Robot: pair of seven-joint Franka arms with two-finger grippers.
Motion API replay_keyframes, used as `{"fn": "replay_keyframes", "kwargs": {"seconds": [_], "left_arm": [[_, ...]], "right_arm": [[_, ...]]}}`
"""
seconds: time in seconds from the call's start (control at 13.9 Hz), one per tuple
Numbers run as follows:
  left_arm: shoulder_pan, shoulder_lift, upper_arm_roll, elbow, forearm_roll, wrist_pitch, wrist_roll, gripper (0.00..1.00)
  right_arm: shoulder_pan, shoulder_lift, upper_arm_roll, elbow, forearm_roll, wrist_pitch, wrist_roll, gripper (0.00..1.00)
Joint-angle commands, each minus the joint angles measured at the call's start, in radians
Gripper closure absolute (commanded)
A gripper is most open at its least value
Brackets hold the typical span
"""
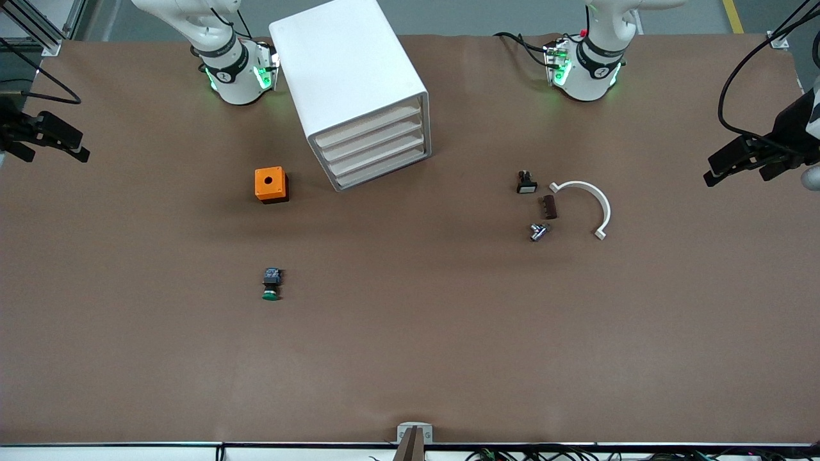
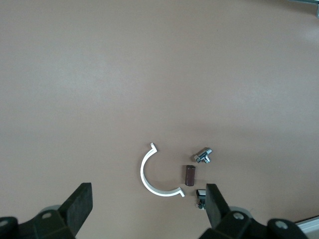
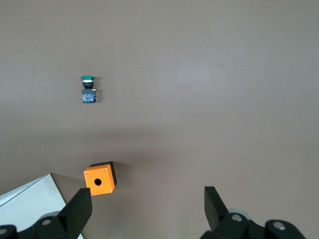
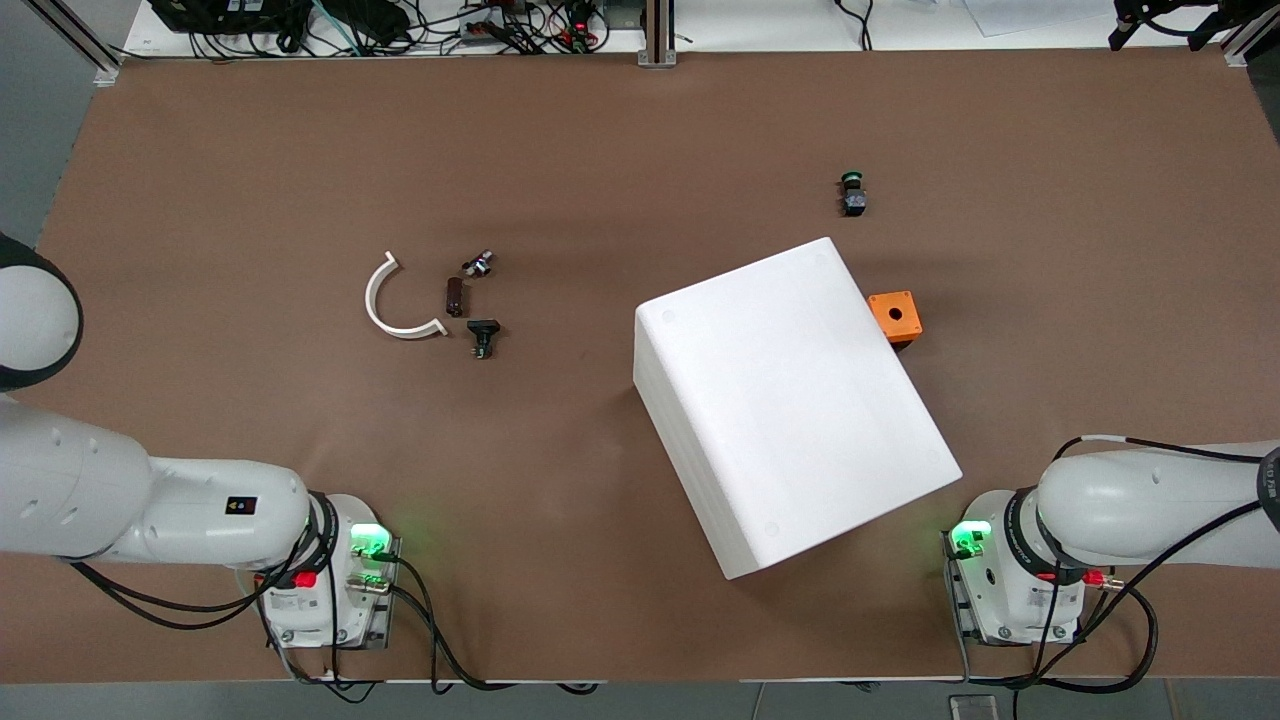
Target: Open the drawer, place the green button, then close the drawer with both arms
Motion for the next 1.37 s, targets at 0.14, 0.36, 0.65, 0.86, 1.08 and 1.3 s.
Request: {"fn": "replay_keyframes", "kwargs": {"seconds": [0.14,0.36,0.65,0.86,1.08,1.3], "left_arm": [[-0.001,0.012,-0.003,0.022,0.021,-0.003,0.014,0.00],[0.003,0.014,-0.002,0.015,0.016,-0.006,-0.002,0.00],[0.012,0.046,0.000,0.018,0.013,-0.009,-0.001,0.00],[0.003,0.110,0.000,0.019,0.013,-0.009,-0.006,0.00],[-0.014,0.182,-0.005,0.015,0.013,-0.011,-0.009,0.00],[-0.101,0.251,-0.011,0.021,0.012,-0.009,-0.157,0.00]], "right_arm": [[-0.002,-0.016,0.002,-0.013,0.006,0.003,-0.001,0.00],[-0.002,-0.016,0.002,-0.013,0.006,0.003,-0.002,0.00],[-0.002,-0.016,0.002,-0.013,0.006,0.003,-0.001,0.00],[-0.002,-0.016,0.001,-0.015,0.006,0.003,-0.002,0.00],[-0.002,-0.016,0.001,-0.015,0.006,0.003,-0.002,0.00],[-0.002,-0.016,0.001,-0.015,0.006,0.003,-0.002,0.00]]}}
